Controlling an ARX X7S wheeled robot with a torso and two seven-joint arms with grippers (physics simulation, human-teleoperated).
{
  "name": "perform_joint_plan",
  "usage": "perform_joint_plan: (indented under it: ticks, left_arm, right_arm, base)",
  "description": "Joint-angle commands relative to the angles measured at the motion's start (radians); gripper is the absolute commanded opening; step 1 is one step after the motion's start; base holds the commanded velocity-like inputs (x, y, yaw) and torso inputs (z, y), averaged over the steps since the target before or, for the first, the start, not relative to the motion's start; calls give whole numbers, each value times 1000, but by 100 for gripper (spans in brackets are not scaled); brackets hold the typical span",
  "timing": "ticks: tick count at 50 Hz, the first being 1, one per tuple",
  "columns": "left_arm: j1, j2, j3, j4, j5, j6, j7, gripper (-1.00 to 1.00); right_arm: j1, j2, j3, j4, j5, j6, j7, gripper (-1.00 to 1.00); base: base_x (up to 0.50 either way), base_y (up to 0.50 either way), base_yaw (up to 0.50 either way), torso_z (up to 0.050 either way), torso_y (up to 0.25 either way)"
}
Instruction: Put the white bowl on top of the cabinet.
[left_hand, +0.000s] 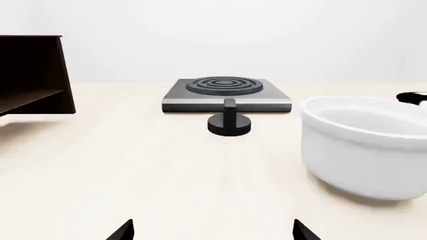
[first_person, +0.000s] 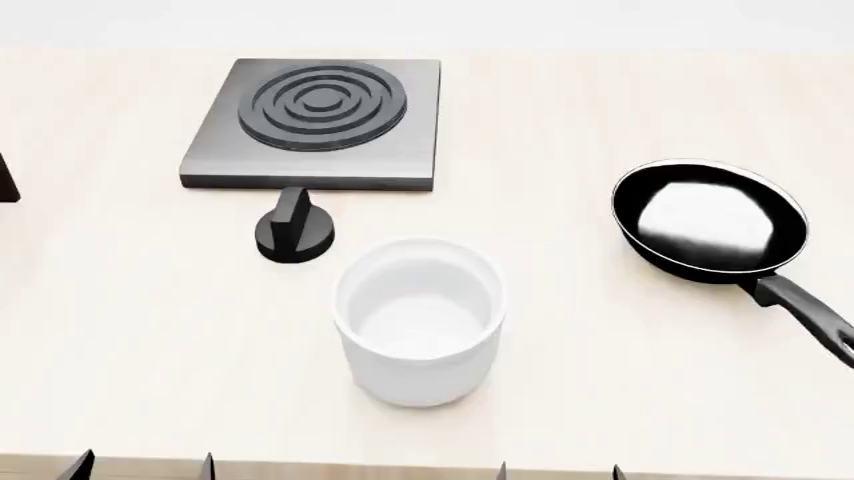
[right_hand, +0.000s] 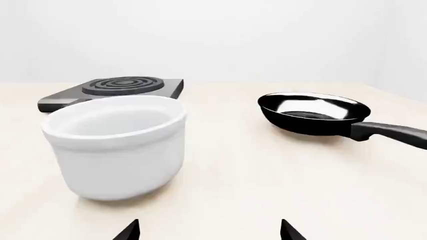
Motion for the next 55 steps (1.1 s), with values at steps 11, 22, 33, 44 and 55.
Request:
perform_joint_plan:
  ticks: [11,22,33,44,55]
  left_arm:
    - [5,-44,45,4,-73,21,-39,100]
    - [6,-63,68,5,-89,28,-63,100]
    - [4,-76,87,5,-85,26,-93,100]
    - [7,-83,91,13,-108,21,-116,100]
    - [9,-87,64,35,-152,-15,-157,100]
  right_arm:
    - [4,45,-57,0,42,9,51,100]
    - [11,62,-80,3,60,12,74,100]
    - [17,75,-98,5,73,14,91,100]
    - [21,86,-109,7,89,14,105,100]
    - [25,97,-122,8,105,18,121,100]
  base:
    - [0,0,0,0,0]
    - [0,0,0,0,0]
    - [0,0,0,0,0]
    - [0,0,0,0,0]
    - [0,0,0,0,0]
